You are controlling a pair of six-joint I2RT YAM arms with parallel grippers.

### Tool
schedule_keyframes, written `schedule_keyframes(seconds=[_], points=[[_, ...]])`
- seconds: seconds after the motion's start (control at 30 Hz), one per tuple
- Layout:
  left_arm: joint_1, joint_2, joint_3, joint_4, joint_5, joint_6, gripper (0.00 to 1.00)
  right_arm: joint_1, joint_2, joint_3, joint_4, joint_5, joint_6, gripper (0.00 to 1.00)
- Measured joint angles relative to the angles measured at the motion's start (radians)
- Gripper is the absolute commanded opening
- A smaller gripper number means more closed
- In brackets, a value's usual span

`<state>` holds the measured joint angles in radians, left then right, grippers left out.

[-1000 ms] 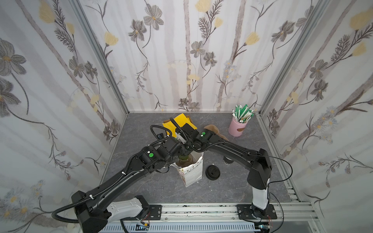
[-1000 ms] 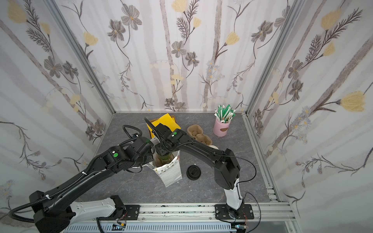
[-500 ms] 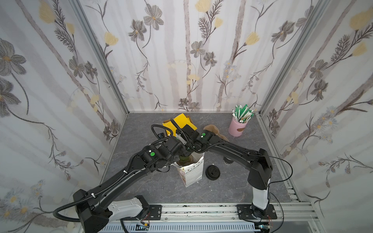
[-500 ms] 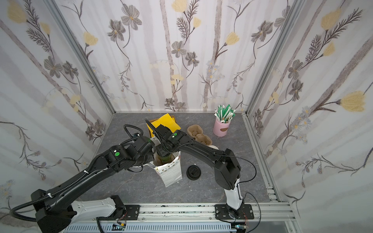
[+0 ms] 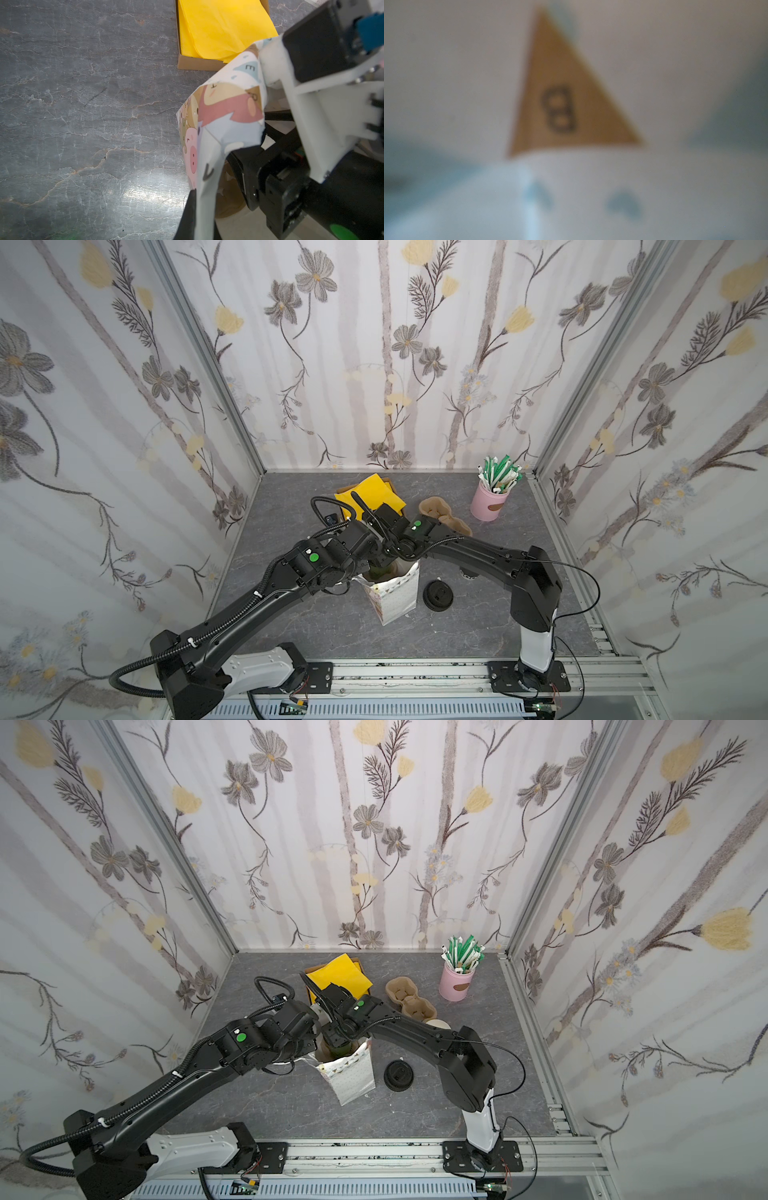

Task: Pack a coffee takeout order
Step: Place the coffee cup in the cup tray.

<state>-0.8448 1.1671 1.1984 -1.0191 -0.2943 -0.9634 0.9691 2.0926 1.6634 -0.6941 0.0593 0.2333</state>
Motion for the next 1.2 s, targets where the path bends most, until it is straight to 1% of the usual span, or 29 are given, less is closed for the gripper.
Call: schedule_keyframes(seconds=[0.1,0.27,0.33,0.37,0.47,0.6,0.67,0.97,1.2], points=[[0.0,-0.002,0.0,-0.002,0.0,0.007,0.0,0.003,0.0,-0.01,0.009,0.003,-0.001,0.28],[0.0,-0.005,0.0,-0.003,0.003,0.017,0.0,0.006,0.016,-0.01,0.016,0.005,-0.003,0.34],[0.0,-0.005,0.0,-0.002,0.003,0.018,0.0,0.006,0.028,0.007,0.009,0.008,-0.006,0.4],[0.0,-0.005,0.0,-0.002,0.003,0.018,0.0,0.006,0.034,0.02,-0.002,0.01,-0.006,0.44],[0.0,-0.005,0.0,-0.002,0.001,0.018,0.0,0.006,0.075,0.103,-0.064,0.001,-0.011,0.45],[0.0,-0.009,0.0,-0.002,-0.004,0.018,0.0,0.006,0.112,0.193,-0.147,-0.008,-0.01,0.54],[0.0,-0.011,0.0,-0.002,-0.004,0.017,0.0,0.006,0.114,0.212,-0.175,-0.013,-0.007,0.55],[0.0,-0.007,0.002,-0.003,-0.004,0.013,0.0,0.0,0.116,0.267,-0.245,-0.026,0.001,0.7],[0.0,-0.006,0.002,-0.004,-0.005,0.014,0.0,-0.002,0.116,0.28,-0.275,-0.027,0.011,0.79]])
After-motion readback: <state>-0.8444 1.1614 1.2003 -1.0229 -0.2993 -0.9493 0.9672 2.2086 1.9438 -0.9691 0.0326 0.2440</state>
